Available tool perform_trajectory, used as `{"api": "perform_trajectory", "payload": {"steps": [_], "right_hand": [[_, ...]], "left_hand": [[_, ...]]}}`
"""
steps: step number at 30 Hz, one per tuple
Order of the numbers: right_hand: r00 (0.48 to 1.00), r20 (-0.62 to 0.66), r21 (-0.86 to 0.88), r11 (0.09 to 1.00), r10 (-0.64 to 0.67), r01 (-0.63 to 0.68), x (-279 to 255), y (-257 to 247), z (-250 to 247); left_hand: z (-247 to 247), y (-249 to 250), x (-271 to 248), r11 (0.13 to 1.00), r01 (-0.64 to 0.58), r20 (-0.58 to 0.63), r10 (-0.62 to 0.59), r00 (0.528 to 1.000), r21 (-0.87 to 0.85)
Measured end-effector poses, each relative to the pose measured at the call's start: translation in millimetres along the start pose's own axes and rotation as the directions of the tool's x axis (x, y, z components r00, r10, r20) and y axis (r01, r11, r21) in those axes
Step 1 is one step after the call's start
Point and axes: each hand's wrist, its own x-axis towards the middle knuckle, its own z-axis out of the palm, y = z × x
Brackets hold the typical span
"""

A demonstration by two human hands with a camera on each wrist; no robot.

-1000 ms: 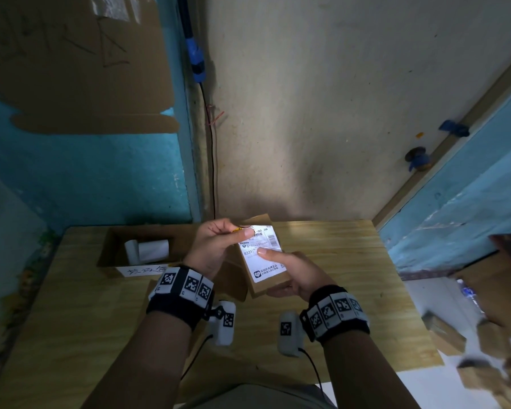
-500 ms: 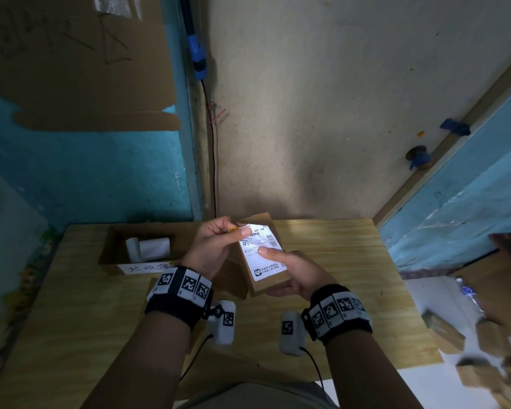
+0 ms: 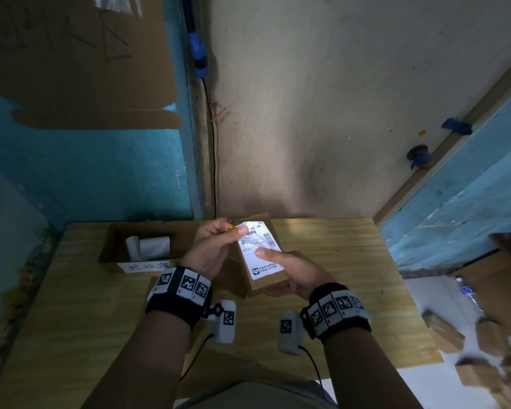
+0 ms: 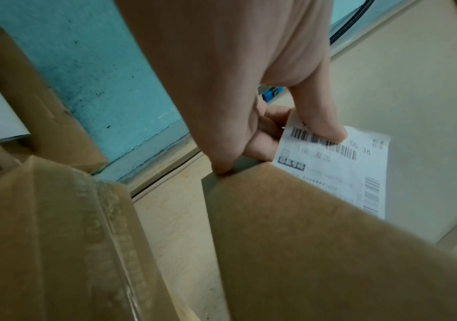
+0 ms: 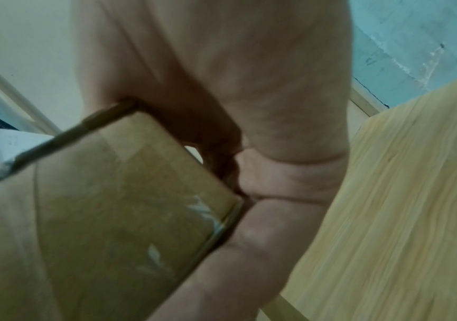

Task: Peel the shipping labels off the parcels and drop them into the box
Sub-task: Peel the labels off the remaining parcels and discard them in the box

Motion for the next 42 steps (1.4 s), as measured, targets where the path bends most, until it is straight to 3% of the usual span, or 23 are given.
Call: {"api": "perform_trajectory", "payload": {"steps": [5,10,17,23,27,33,42], "right_hand": [[0.996,0.010,0.108,0.990,0.090,-0.091,0.1,-5.0,4.5],[0.997,-0.008,0.053,0.996,0.071,-0.070,-1.6,-8.4,0.6],[0.999,-0.003,-0.021,0.999,0.037,-0.037,-3.0,-10.8,-3.3],[0.996,-0.044,-0.092,0.993,-0.076,0.072,-4.0,-11.5,-0.9],[0.986,-0.045,-0.138,0.979,-0.158,0.151,-5.0,-10.0,2.5],[0.980,-0.092,-0.157,0.974,-0.178,0.162,-3.8,-8.6,0.3],[0.949,-0.222,-0.221,0.959,-0.225,0.175,3.3,-4.6,1.7]], "left_hand": [[12.2,0.7,4.2,1.000,-0.029,-0.088,0.027,0.996,-0.013],[13.0,4.5,3.7,0.988,-0.066,-0.155,0.087,0.984,0.139],[10.9,6.1,1.6,0.983,-0.106,-0.217,0.137,0.966,0.149],[7.5,10.2,5.2,0.995,-0.095,-0.253,0.087,0.963,-0.021],[7.0,11.6,3.4,0.995,-0.081,-0.252,0.094,0.963,0.061],[1.7,16.5,4.3,0.983,-0.153,-0.232,0.172,0.957,0.099],[-16.5,5.4,2.8,0.948,-0.123,-0.388,0.236,0.891,0.295]]}}
